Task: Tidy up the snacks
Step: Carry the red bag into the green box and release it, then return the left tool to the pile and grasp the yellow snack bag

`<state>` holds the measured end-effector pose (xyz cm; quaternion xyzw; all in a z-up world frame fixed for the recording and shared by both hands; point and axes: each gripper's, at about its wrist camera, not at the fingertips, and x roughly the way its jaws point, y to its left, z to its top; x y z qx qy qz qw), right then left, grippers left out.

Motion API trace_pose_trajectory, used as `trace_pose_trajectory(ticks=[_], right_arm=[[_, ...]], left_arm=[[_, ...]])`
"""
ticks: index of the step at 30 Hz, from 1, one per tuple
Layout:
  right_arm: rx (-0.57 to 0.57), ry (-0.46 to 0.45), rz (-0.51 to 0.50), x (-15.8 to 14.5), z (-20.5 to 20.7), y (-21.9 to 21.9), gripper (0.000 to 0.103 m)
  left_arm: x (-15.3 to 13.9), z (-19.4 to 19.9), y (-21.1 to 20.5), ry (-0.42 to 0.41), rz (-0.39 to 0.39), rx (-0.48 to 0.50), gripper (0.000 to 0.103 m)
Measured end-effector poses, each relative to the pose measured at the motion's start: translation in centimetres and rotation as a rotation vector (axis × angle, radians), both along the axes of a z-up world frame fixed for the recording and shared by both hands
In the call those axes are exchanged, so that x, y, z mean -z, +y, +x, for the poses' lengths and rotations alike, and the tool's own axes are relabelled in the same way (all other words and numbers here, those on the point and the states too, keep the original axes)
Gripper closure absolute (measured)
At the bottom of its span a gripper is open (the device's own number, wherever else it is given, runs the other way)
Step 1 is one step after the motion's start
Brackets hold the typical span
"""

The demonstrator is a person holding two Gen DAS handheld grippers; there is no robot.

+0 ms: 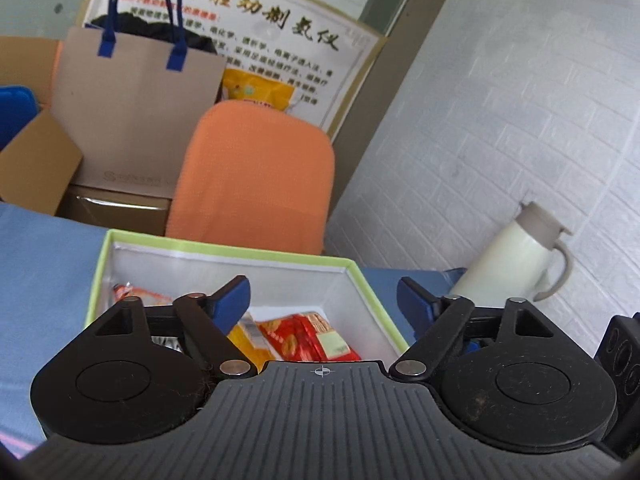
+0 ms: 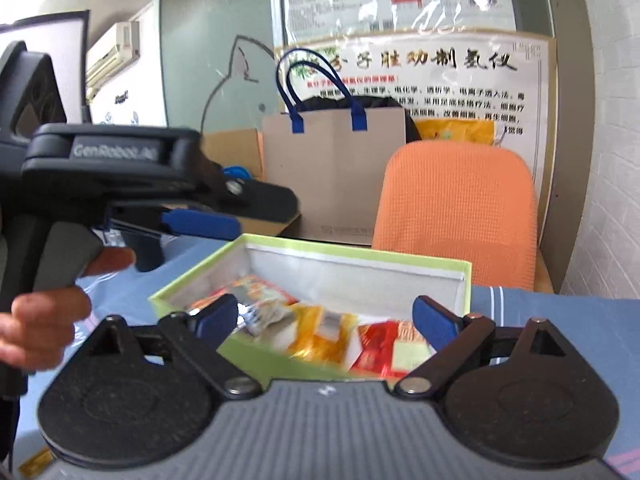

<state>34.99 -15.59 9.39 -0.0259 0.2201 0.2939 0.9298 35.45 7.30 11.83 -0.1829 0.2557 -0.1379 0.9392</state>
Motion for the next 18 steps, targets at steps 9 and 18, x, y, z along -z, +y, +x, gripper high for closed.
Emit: trace_pose_trajectory(ticks=[9,18], right_arm=[[0.022,0.022,0.049,0.7,-13.1,-1.9,0.009],[-0.161,0.136,0.054,5.6,-21.9,3.5,0.009]], left_arm=[[1.9,-11.6,0.7,0.054,-0.013,-0.003,0.029],[7.1,-20.4,4.0,0.189,-0.094,-0.134,0.029]])
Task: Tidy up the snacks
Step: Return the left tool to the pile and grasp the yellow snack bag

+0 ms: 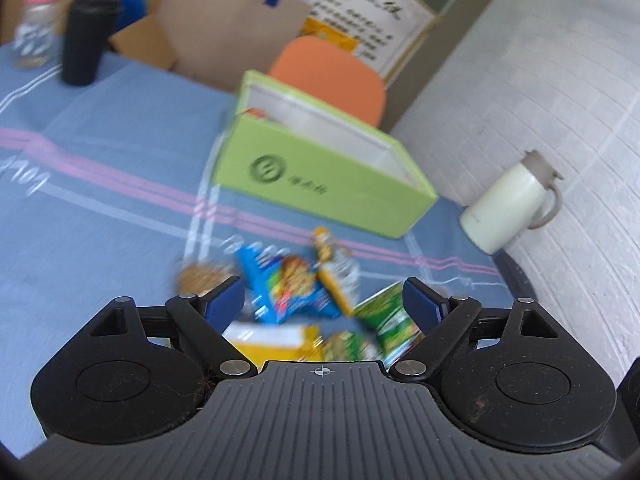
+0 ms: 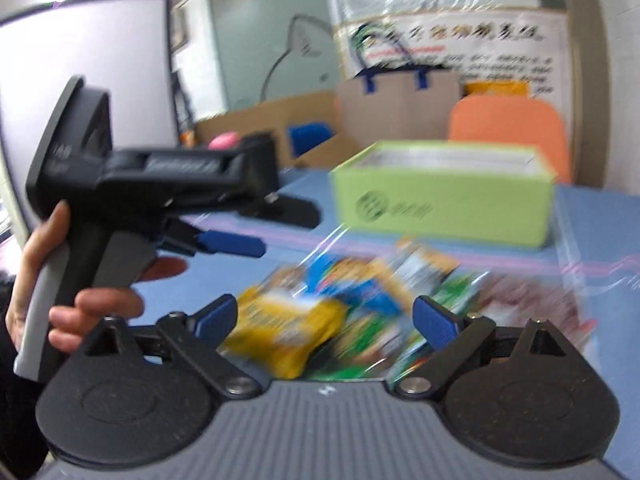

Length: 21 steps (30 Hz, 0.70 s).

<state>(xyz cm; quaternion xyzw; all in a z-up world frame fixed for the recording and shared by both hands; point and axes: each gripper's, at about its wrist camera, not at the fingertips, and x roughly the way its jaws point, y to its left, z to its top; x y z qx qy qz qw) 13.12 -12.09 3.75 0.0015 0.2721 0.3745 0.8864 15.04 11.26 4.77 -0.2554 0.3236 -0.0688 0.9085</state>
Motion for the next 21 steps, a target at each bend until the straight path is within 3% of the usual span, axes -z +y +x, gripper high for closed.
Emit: trace_pose_trajectory(ticks=[4,9,16,21], right_arm=[[-0.039,0.027,-0.045,1.4,0.5,3.8,0.009],[-0.025,0.054,-0.151,2.8,0.8,6.4,0.009],[-0.168,0.109,-0.110,2.9,-2.9,8.6,0.009],[-0.152,0.014,-0.170,1.4,-3.9,8.6,0.009]], left_arm=[[1.0,-2.2,2.9,0.036,-0.037,-0.073,0.029],[1.3,-4.1,5.5,0.023,-0.041,-0.133,0.028],[3.1,-3.5,6.8,0.053,-0.091,-0.115,0.027],[3.3,-4.6,8.0,0.053,-0.101,-0.135,0.027]])
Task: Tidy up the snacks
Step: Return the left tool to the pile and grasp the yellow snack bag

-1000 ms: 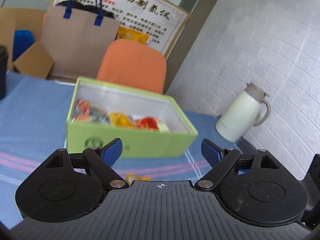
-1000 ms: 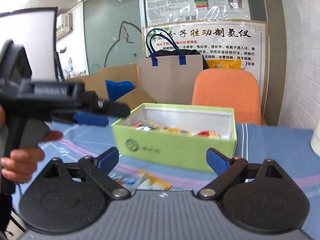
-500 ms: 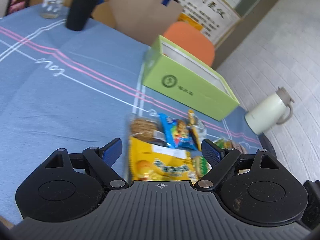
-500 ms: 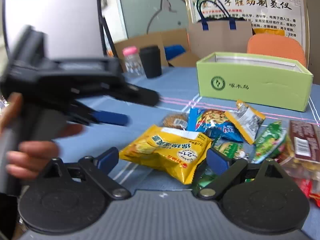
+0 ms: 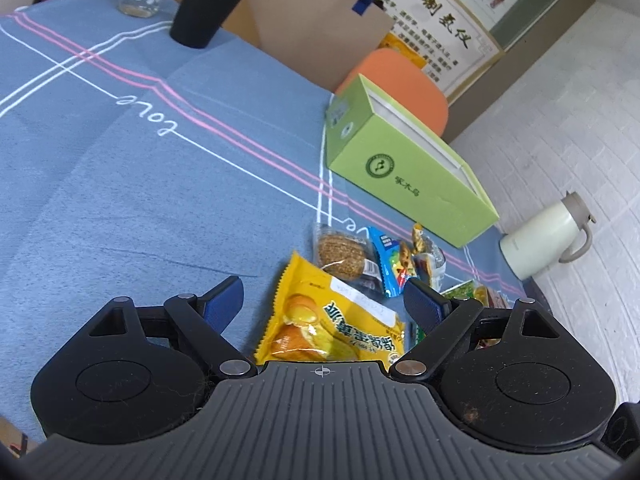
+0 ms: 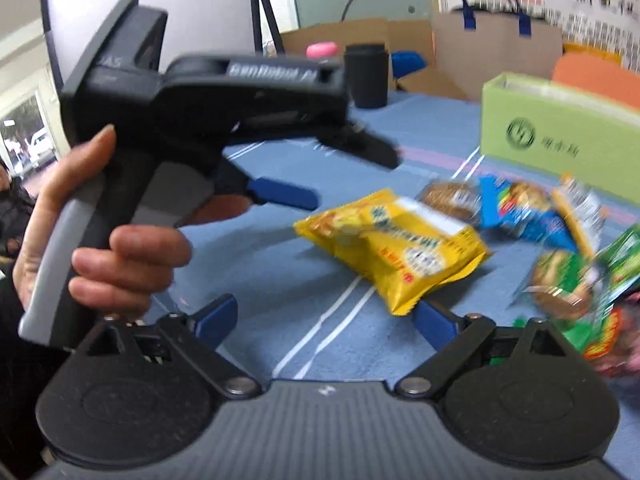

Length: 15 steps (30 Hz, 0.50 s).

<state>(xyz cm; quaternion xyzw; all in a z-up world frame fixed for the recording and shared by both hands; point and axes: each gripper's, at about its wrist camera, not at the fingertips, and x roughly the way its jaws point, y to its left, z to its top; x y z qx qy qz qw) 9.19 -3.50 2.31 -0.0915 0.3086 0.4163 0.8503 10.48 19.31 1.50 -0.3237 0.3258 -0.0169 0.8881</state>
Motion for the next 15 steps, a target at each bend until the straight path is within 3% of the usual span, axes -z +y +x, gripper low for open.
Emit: trace_pose_trajectory(ticks=[4,9,12,15], right_arm=[[0.038,-0.094,-0.021,-1.3,3.1,0.4,0.009],[-0.056,-0.004,-0.048,0.3,7.0,2.6,0.009],[-0.044,-0.011,-0.084,1.1,6.5,3.0,0.009],[-0.054,0.027,-0.054,1.5,4.3,2.1,0.009]], left_arm=[[-0.2,-1.0,0.9,0.018,-0.019,-0.037,0.027],[0.3,-1.2,0.9,0.054,-0.061,-0.006,0.027],[0.5,-0.6,0.4,0.058,-0.092,0.029,0.028],[0.6,0.9,-0.6,0.051,-0.091,0.078,0.027]])
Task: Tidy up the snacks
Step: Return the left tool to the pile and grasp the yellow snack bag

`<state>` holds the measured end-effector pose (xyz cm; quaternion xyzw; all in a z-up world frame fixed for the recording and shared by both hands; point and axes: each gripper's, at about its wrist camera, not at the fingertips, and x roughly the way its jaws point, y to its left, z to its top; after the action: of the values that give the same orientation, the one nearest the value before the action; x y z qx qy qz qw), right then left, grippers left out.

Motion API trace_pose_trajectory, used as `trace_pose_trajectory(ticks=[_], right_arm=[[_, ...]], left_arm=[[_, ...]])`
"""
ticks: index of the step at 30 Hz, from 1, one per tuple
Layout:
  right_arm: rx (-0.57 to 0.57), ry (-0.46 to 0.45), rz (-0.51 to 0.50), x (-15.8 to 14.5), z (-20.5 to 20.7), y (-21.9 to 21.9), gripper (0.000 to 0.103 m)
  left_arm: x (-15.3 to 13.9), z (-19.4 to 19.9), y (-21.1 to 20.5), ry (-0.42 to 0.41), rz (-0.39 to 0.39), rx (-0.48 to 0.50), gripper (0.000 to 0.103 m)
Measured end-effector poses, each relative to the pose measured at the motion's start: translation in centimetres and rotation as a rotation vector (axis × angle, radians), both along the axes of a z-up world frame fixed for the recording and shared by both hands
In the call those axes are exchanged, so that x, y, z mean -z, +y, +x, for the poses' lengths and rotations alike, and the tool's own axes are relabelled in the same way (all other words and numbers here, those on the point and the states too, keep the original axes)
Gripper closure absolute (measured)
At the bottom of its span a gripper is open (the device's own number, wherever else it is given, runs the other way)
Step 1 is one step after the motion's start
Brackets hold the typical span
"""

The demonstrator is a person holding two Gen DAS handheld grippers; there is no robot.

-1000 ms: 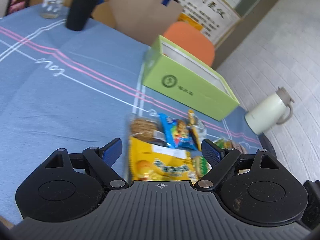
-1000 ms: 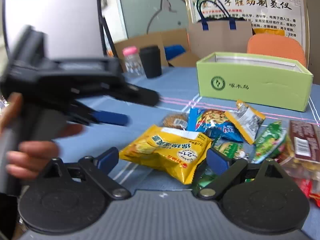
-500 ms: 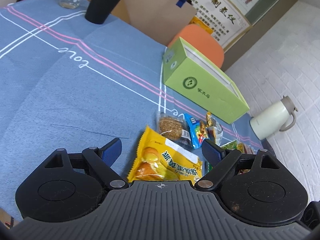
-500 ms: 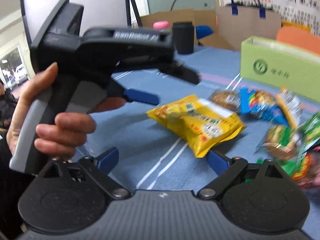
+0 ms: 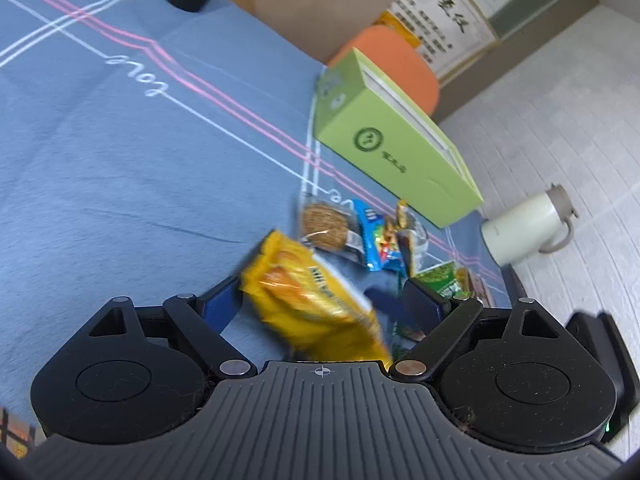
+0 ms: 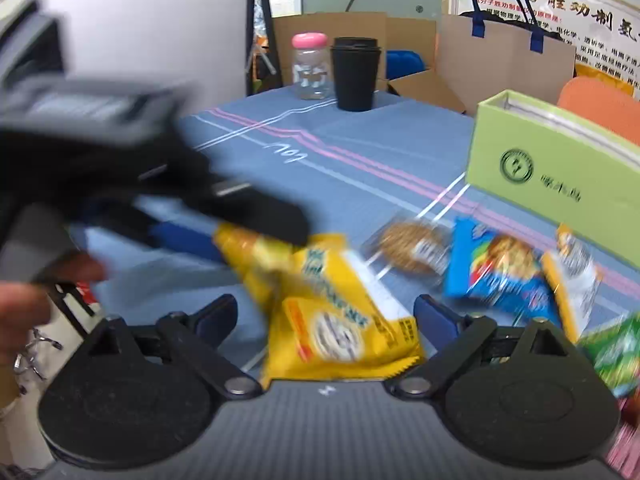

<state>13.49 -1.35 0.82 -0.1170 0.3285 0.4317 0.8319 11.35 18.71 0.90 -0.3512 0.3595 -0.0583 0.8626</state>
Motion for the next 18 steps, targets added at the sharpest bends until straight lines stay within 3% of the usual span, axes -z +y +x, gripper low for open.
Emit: trace_pose_trajectory(ticks=[4,8,13,18], right_arm=[[0.054,0.014,0.038,0.2,-1.9,-1.2,0.009],[0.115,0.047,0.078,0.2,-0.9,-1.5,0.009],[0.078,0.036,0.061,0.7,-0.7,-0.1,0.009],[0.092,0.056,0.068,0.8,-0.3,0.6,0.009]], left_arm=[[0.1,2.0,-1.1,0.013,0.073,0.020,0.028],[0.1,1.2,-0.5,0.022,0.065,0.005,0.028],[0.1,-0.5,-0.4,0.023,0.071,0.002,0.027],[0.6,0.3,-1.0,0.037,0.083,0.022,0.027]])
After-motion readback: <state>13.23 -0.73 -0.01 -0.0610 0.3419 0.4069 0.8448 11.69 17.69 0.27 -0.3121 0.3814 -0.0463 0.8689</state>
